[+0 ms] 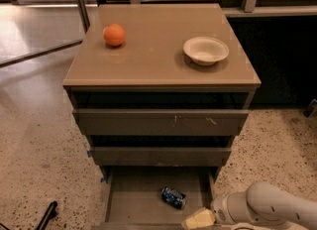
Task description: Pick pepsi can from bottom drawer and place on counter
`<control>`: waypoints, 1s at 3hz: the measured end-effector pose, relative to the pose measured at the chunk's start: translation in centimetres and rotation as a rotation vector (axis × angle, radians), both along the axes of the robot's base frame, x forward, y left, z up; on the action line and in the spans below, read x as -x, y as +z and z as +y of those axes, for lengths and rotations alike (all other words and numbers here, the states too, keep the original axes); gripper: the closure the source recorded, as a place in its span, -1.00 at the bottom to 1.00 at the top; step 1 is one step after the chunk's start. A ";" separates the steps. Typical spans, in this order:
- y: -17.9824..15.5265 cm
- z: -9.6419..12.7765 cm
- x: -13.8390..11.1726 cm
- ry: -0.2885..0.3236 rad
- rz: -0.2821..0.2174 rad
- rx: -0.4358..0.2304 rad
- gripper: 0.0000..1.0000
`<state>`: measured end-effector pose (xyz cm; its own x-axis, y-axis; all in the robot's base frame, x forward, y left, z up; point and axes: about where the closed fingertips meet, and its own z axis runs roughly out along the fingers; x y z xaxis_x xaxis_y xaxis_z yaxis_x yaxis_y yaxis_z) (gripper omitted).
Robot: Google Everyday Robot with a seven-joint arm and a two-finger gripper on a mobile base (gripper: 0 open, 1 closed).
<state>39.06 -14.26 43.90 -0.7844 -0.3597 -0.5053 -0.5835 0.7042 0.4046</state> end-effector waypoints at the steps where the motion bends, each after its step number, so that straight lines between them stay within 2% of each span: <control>1: -6.3 2.4 -4.3 -0.044 -0.050 0.012 -1.00; 2: -6.4 2.7 -4.4 -0.039 -0.050 0.012 -1.00; 3: -6.8 3.3 -3.6 -0.004 -0.017 -0.026 -1.00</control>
Offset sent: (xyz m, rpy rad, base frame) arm 0.0688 0.0395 -0.0921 -0.0347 -0.0593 -0.0414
